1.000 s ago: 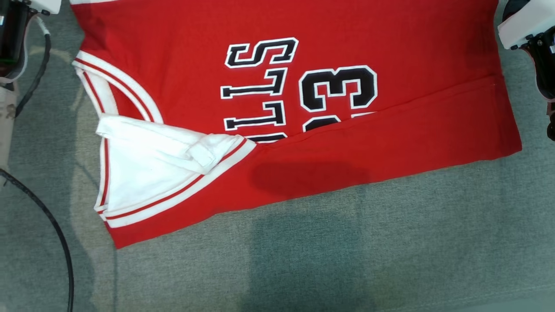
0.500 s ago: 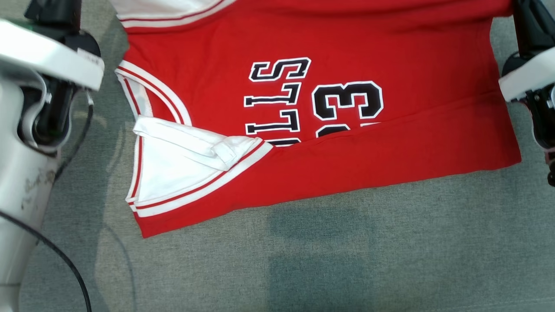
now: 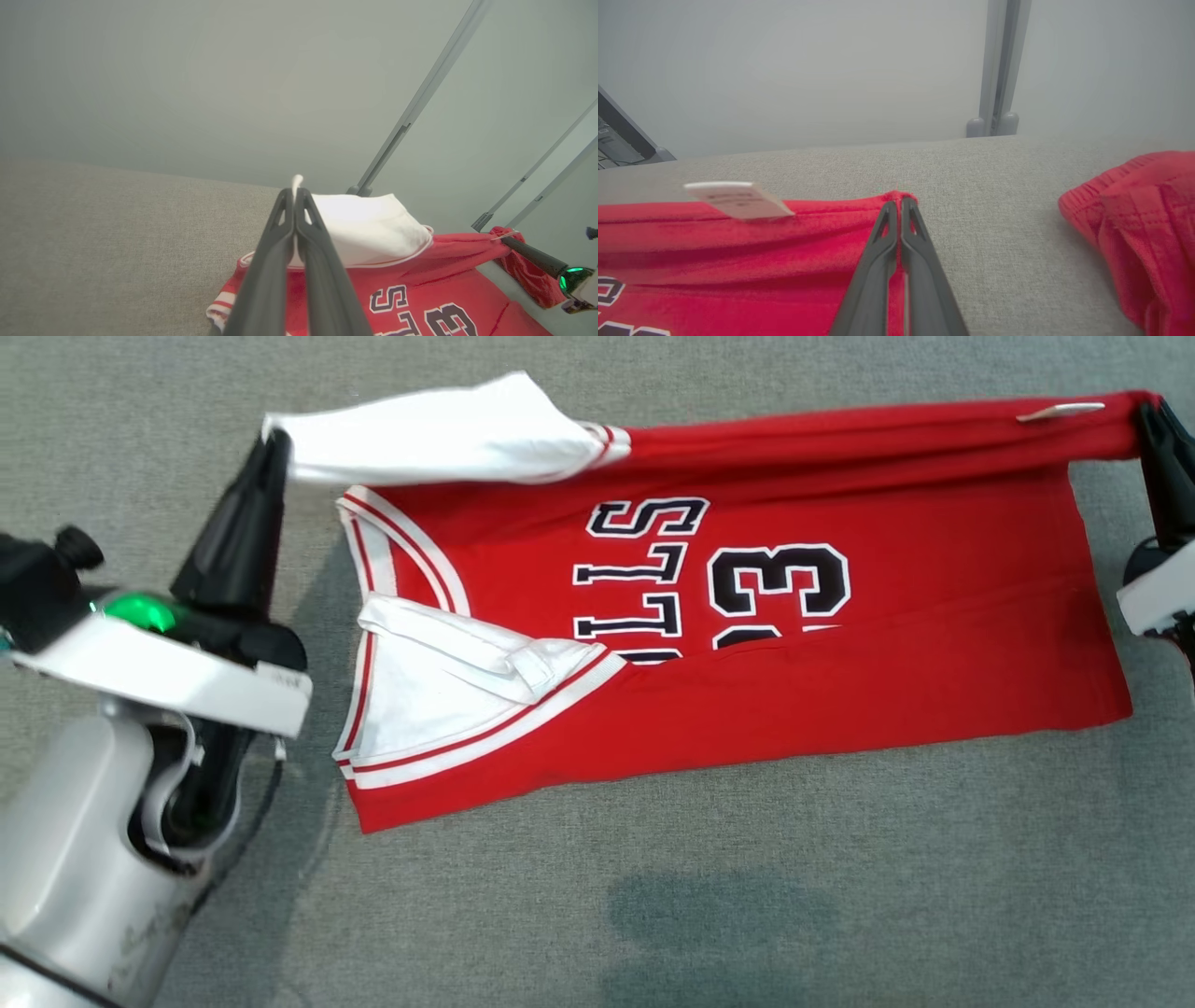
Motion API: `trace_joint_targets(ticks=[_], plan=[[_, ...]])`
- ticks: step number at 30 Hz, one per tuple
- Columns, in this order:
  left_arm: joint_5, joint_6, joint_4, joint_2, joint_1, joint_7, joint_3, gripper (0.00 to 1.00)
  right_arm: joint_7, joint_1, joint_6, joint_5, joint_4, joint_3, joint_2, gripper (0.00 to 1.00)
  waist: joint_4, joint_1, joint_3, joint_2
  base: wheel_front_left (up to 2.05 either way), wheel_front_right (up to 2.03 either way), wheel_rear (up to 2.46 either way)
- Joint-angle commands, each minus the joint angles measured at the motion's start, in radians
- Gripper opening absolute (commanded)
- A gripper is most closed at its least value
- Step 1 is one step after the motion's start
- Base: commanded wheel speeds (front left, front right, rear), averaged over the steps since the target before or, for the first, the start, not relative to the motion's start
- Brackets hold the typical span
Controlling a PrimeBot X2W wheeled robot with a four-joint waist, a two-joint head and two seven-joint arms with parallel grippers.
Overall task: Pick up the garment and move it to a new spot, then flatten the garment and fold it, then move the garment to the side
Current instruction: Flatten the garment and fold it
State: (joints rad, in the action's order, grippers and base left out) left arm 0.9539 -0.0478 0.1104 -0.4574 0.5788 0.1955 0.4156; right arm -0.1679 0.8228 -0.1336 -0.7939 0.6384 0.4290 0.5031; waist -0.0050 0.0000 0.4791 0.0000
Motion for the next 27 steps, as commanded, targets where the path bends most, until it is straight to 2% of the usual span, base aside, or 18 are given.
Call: trace_joint_targets(ticks=[1, 11, 27], plan=[[0.01, 0.013, -0.038, -0.046, -0.01, 0.009, -0.044, 0.0, -0.002, -0.045, 0.003, -0.008, -0.016, 0.006, 0.03, 0.0, 0.008, 0.0, -0.008, 0.0, 0.0, 0.0, 0.0], [0.033, 0.055, -0.141, -0.028, -0.192, 0.012, -0.009, 0.0, 0.003, -0.181, 0.003, -0.019, -0.053, -0.009, 0.039, 0.0, 0.025, 0.0, -0.041, 0.0, 0.0, 0.0, 0.0], [0.035, 0.078, -0.075, -0.005, -0.296, 0.003, 0.047, 0.0, 0.016, -0.346, 0.003, 0.049, -0.086, -0.085, -0.011, 0.0, 0.011, 0.0, -0.05, 0.0, 0.0, 0.0, 0.0]])
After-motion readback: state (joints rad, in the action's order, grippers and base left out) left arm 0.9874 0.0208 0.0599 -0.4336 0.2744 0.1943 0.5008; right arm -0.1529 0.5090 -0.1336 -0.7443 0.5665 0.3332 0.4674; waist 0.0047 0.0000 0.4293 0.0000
